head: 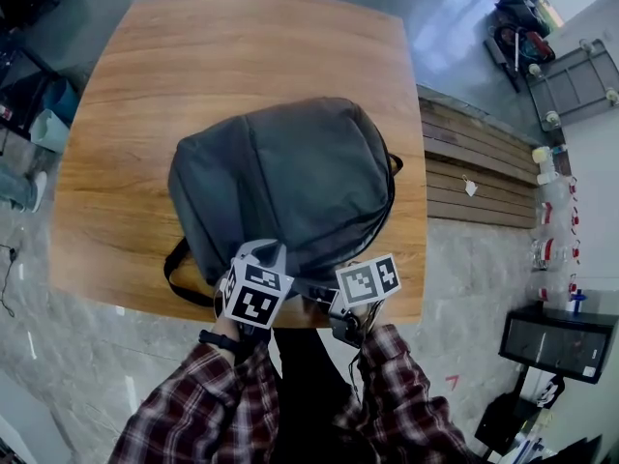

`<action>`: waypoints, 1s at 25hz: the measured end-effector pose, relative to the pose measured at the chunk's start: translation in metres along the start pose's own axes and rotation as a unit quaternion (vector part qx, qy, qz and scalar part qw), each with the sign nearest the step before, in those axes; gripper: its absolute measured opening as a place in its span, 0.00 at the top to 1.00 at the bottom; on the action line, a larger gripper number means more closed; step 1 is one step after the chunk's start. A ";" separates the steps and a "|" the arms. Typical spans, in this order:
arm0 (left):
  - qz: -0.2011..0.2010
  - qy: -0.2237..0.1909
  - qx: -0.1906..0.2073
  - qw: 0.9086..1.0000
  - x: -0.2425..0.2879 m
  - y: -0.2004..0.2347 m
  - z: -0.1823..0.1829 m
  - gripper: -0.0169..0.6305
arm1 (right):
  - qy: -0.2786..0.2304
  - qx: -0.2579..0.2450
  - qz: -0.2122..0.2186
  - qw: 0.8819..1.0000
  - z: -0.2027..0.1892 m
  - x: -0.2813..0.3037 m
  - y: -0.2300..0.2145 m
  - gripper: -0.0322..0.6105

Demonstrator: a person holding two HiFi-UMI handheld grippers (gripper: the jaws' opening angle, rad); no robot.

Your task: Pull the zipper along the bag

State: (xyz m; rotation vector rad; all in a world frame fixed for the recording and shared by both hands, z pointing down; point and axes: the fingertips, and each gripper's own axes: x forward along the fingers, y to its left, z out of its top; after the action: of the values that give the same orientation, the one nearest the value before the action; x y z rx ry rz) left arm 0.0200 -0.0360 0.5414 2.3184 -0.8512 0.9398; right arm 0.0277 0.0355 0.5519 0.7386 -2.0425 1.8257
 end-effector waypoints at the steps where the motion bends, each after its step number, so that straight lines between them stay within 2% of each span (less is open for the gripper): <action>1: 0.000 -0.001 0.001 1.000 0.000 0.000 0.000 0.96 | 0.003 0.001 0.000 1.000 -0.001 -0.002 0.001 0.89; 5: 0.003 -0.007 0.009 1.000 0.001 -0.002 -0.002 0.96 | -0.013 0.017 0.009 1.000 -0.005 -0.009 0.004 0.93; 10: 0.011 -0.021 0.041 0.999 -0.003 0.000 -0.004 0.96 | -0.043 0.069 0.064 0.995 -0.003 -0.017 0.011 0.94; 13: 0.002 -0.023 0.041 0.999 -0.004 0.003 -0.004 0.96 | -0.075 0.120 0.129 0.981 0.004 -0.016 0.017 0.94; 16: -0.007 -0.026 0.050 0.998 -0.006 0.005 -0.007 0.96 | -0.126 0.186 0.173 0.959 0.007 -0.022 0.011 0.94; 18: -0.009 -0.024 0.062 0.998 -0.009 0.011 -0.010 0.96 | -0.155 0.212 0.177 0.949 0.012 -0.032 0.002 0.94; 20: -0.014 -0.020 0.069 0.997 -0.012 0.018 -0.012 0.96 | -0.174 0.216 0.168 0.946 0.021 -0.047 -0.007 0.94; 25: -0.034 -0.008 0.068 0.997 -0.015 0.030 -0.017 0.96 | -0.186 0.191 0.133 0.955 0.040 -0.080 -0.025 0.94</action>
State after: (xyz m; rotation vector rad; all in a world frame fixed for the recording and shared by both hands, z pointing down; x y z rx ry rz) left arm -0.0166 -0.0406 0.5471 2.4559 -0.7310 0.9786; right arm 0.1121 0.0088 0.5235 1.0153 -2.1145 2.4405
